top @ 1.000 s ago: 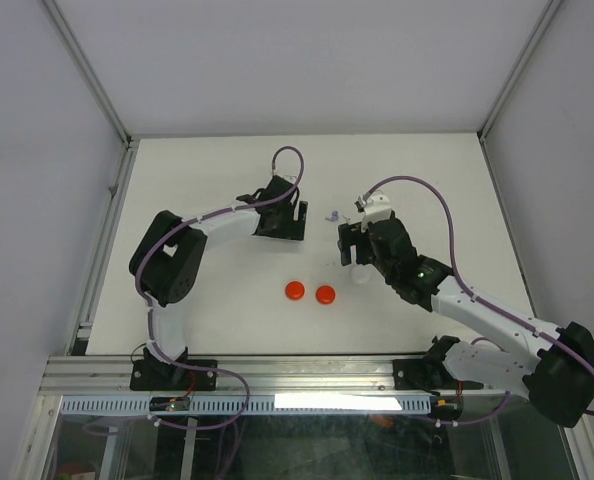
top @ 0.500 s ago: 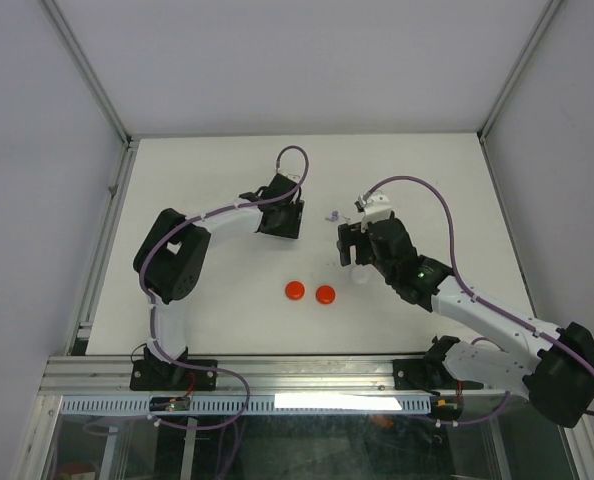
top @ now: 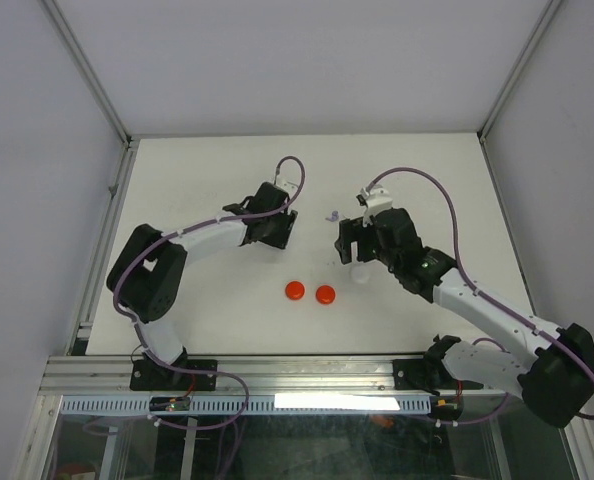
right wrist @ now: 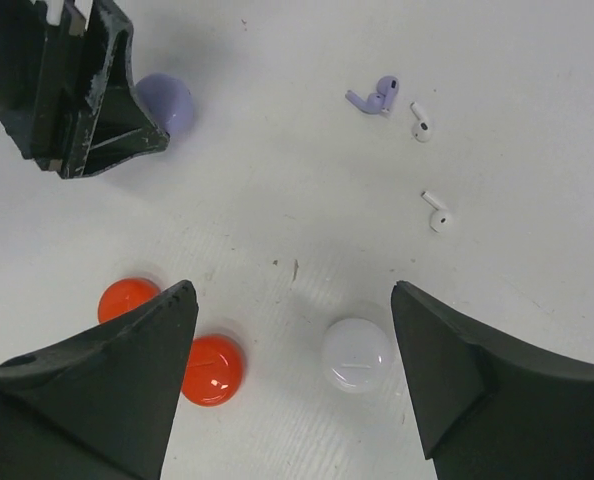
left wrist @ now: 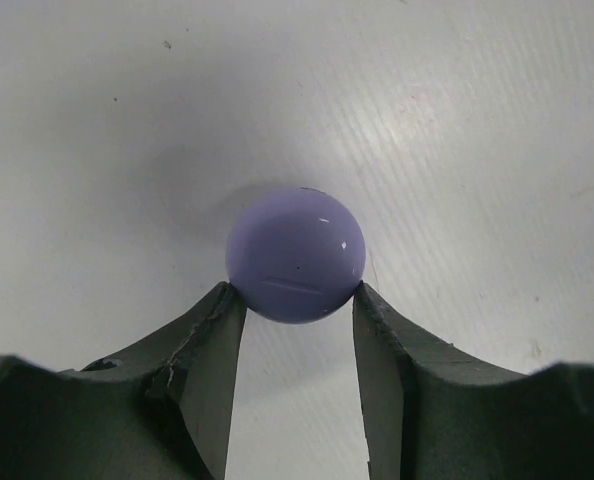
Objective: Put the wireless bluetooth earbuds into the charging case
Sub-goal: Pick up the charging case at the center of the board.
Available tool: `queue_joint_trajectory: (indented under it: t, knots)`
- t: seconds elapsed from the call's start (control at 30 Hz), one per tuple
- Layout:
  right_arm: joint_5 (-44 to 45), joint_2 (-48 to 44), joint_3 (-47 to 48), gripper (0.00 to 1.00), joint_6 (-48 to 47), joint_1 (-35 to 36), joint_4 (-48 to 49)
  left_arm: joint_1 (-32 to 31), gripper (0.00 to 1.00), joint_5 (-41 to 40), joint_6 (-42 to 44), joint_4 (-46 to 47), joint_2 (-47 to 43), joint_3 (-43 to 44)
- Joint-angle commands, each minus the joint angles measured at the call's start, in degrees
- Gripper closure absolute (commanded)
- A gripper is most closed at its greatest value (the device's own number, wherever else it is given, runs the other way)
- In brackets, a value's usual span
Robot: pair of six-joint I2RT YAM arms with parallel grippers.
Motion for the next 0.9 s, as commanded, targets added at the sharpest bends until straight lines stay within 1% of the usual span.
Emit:
queue_joint_trajectory:
  t: [0.0,0.2,0.3,0.4,0.53,0.63,0.67,0.7,0.8,0.87]
  knots:
    - [-10.7,0.7,5.3,0.18,1.3,-2.9,-0.4,-1.5,0.61,3.8,8.8,5.1,-9.8,-3.6]
    - [-20.6,4.4,8.9,0.19,2.7,-7.0,-2.2,-2.8,0.6,7.6,16.3,6.6,-16.4,-7.9]
    - [-27.3,7.2,10.2,0.19,3.8,-9.0,-1.7,-4.2,0.59,8.5,20.8,8.3,-19.7,-10.6]
    - [-31.8,10.8,12.1,0.2,4.1,-9.8,-1.0,-5.9,0.58,9.4,25.4,10.8,-23.1,-13.4]
    - [-37.0,15.5,15.3,0.22,3.7,-9.9,-0.9,-7.7,0.58,11.8,28.9,12.3,-26.2,-15.1]
    - [-39.1,19.0,17.4,0.23,3.7,-10.0,-0.9,-9.0,0.57,12.7,31.1,14.3,-27.8,-16.4]
    - [-38.6,20.2,18.0,0.24,3.5,-10.0,-1.4,-9.1,0.57,12.6,31.4,14.9,-28.0,-16.9]
    - [-37.7,21.3,18.9,0.24,2.9,-10.1,-2.8,-9.1,0.56,11.5,29.7,15.2,-27.8,-17.0]
    - [-34.3,22.2,19.0,0.24,1.4,-10.3,-4.4,-9.1,0.54,8.8,21.6,13.9,-26.0,-15.9]
    - [-31.7,21.8,17.3,0.24,1.6,-10.4,-3.8,-9.1,0.5,7.7,16.3,13.9,-24.8,-16.4]
